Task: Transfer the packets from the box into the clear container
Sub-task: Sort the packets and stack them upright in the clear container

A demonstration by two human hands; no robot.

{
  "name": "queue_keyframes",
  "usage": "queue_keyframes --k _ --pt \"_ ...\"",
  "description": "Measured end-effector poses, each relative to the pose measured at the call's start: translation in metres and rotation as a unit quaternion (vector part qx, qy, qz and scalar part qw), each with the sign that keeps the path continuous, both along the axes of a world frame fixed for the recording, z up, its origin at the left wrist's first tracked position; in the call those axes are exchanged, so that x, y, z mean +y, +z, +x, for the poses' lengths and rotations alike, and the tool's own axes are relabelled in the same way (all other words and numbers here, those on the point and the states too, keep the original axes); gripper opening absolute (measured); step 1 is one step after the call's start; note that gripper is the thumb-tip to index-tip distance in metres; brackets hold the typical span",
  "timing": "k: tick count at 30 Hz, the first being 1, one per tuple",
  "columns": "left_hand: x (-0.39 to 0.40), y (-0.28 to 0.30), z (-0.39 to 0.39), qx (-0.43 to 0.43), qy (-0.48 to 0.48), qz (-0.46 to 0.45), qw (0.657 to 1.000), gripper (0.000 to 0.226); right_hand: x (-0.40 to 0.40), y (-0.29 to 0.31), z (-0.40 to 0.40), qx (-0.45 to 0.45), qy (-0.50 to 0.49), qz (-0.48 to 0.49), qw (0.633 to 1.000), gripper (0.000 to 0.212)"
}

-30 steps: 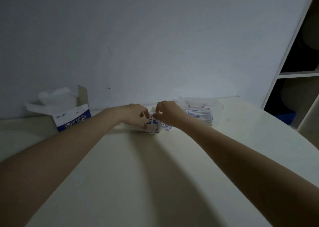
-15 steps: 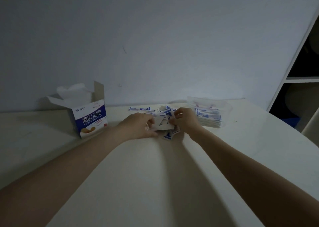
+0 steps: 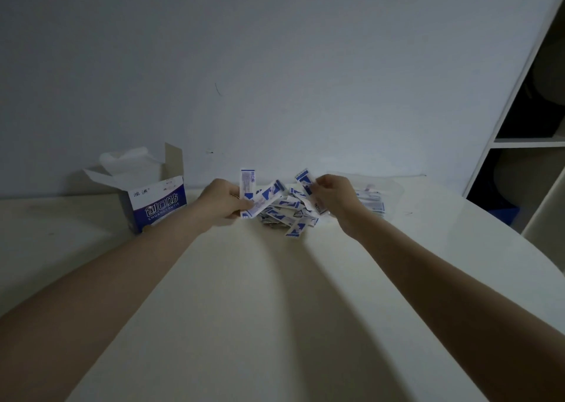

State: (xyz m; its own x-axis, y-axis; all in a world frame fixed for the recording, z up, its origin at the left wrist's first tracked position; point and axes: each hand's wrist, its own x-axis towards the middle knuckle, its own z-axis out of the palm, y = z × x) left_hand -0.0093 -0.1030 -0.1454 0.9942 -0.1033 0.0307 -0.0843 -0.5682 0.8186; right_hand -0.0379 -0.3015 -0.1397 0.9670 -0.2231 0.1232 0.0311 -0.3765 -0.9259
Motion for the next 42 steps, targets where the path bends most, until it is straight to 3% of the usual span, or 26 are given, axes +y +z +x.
queue_keyframes --k 3,5,7,9,11,13,15,17,20,23,25,27,29,31,34,38,40,42 --pt "0.001 -0.003 0.000 0.043 -0.031 -0.033 0.998 0.010 0.009 0.007 -0.001 0.007 0.075 0.088 0.993 0.017" --pt "0.000 -0.003 -0.001 0.051 -0.061 0.000 0.997 0.015 0.015 0.013 -0.004 -0.007 0.112 -0.026 0.993 0.011" --pt "-0.004 -0.001 -0.002 0.045 -0.078 0.027 0.996 0.014 0.021 0.016 -0.004 -0.011 0.138 -0.177 0.974 0.020" --pt "-0.008 0.001 -0.002 0.039 -0.073 -0.004 0.997 0.011 0.027 0.017 -0.001 0.007 0.136 -0.186 0.973 0.022" --pt "-0.011 0.001 0.000 0.029 -0.044 -0.072 0.996 0.009 0.028 0.018 0.003 0.012 0.063 -0.099 0.993 0.021" --pt "-0.012 0.000 0.002 0.014 -0.005 -0.139 0.990 0.011 0.027 0.017 0.007 0.033 -0.024 0.047 0.998 0.018" --pt "-0.015 0.000 0.001 0.007 0.013 -0.172 0.985 0.013 0.029 0.017 0.007 0.076 -0.020 0.212 0.974 0.019" --pt "-0.022 0.001 -0.004 0.008 -0.014 -0.155 0.988 0.009 0.035 0.015 0.006 0.084 0.034 0.281 0.956 0.016" --pt "-0.031 -0.001 -0.007 0.022 -0.061 -0.112 0.992 0.016 0.042 0.014 0.007 0.010 0.000 0.184 0.983 0.010" --pt "-0.021 0.002 -0.002 0.010 -0.045 -0.062 0.997 0.013 0.033 0.022 0.008 -0.080 -0.005 0.099 0.992 0.014" --pt "-0.013 0.006 0.000 0.015 -0.048 -0.014 0.999 0.007 0.026 0.031 0.003 -0.128 0.038 -0.041 0.990 0.012" --pt "-0.012 0.011 -0.001 0.024 -0.076 0.029 0.996 0.008 0.019 0.039 0.001 -0.163 0.106 -0.222 0.955 0.015" --pt "-0.017 0.018 -0.004 0.010 -0.125 0.098 0.987 0.009 0.016 0.042 0.002 -0.139 0.183 -0.395 0.889 0.022" --pt "-0.025 0.025 -0.007 -0.015 -0.159 0.158 0.974 0.005 0.017 0.038 0.005 -0.103 0.221 -0.491 0.836 0.020" --pt "-0.036 0.031 -0.008 -0.060 -0.152 0.186 0.969 0.010 0.016 0.033 -0.002 -0.095 0.192 -0.481 0.850 0.018" --pt "-0.044 0.021 -0.009 -0.104 -0.071 0.187 0.974 0.014 -0.004 0.029 -0.008 -0.106 0.138 -0.418 0.891 0.019" --pt "-0.048 0.012 -0.011 -0.066 -0.035 0.180 0.981 0.022 -0.020 0.028 -0.007 -0.083 0.137 -0.433 0.887 0.018" --pt "-0.053 0.004 -0.011 -0.071 -0.044 0.243 0.966 0.023 -0.030 0.026 -0.007 -0.039 0.168 -0.446 0.878 0.017"
